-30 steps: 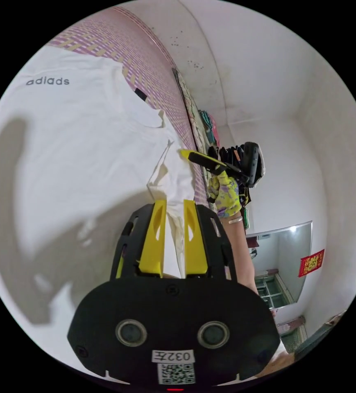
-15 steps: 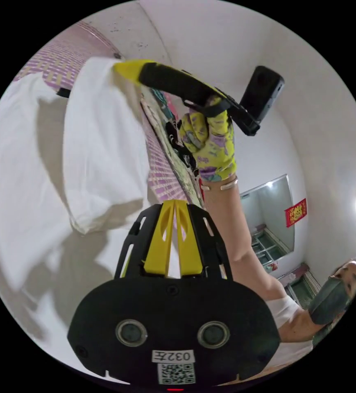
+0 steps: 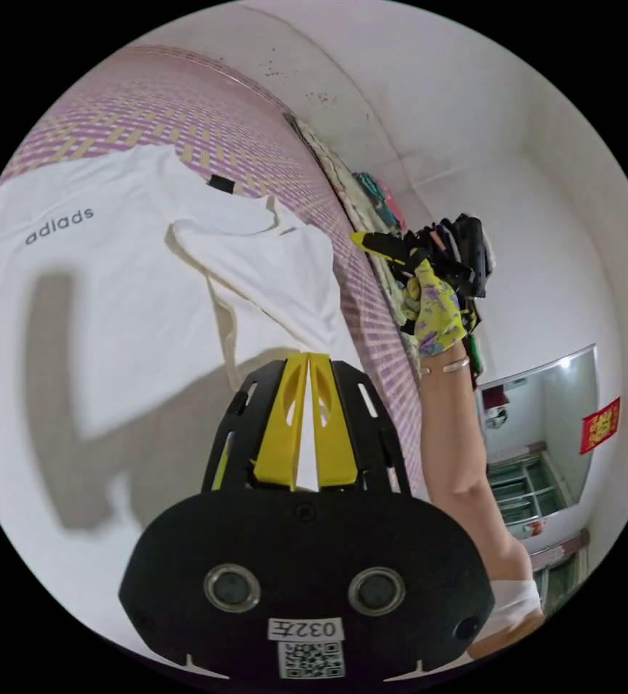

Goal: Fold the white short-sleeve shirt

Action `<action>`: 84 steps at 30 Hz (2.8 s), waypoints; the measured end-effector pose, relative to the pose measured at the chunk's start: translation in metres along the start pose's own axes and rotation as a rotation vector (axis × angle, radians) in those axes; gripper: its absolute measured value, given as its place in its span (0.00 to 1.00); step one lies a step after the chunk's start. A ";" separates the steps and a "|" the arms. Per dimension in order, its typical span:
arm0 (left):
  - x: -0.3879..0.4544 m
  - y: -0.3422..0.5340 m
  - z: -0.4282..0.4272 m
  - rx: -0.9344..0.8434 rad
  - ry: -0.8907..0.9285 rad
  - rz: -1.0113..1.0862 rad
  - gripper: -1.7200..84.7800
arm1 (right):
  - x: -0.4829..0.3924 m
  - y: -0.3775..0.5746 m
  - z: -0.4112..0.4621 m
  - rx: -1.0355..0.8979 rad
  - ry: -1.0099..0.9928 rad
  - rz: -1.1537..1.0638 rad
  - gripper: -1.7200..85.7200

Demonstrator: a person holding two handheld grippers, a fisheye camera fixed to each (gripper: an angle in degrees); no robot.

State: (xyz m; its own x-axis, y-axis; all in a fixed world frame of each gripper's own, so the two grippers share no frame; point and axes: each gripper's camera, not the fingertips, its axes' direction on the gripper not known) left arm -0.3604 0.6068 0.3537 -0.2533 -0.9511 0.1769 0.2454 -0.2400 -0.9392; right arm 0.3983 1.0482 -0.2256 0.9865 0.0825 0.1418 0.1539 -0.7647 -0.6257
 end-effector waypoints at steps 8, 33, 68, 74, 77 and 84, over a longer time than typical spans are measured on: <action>0.037 0.006 0.046 -0.142 -0.161 0.139 0.01 | -0.024 -0.022 0.033 -0.016 0.005 -0.101 0.01; 0.060 0.022 0.062 -0.215 -0.113 0.177 0.01 | 0.027 -0.046 0.023 0.042 -0.189 0.096 0.01; 0.007 0.079 -0.173 0.669 0.206 -0.125 0.01 | -0.196 0.143 0.011 -0.109 -0.111 -0.685 0.10; 0.010 0.046 -0.149 0.430 0.211 -0.150 0.01 | -0.131 0.129 -0.011 0.034 -0.093 -0.439 0.07; 0.017 0.050 -0.151 0.492 0.210 -0.159 0.01 | -0.112 0.116 -0.008 0.055 -0.131 -0.405 0.07; 0.018 0.100 -0.218 0.871 0.133 -0.198 0.01 | -0.163 0.054 0.029 0.038 -0.068 -0.476 0.11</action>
State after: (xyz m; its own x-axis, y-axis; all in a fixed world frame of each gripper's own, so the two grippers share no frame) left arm -0.5441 0.6079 0.1991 -0.4592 -0.8593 0.2252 0.7938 -0.5107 -0.3303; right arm 0.2472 1.0121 -0.3045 0.8075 0.4598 0.3695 0.5896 -0.6083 -0.5314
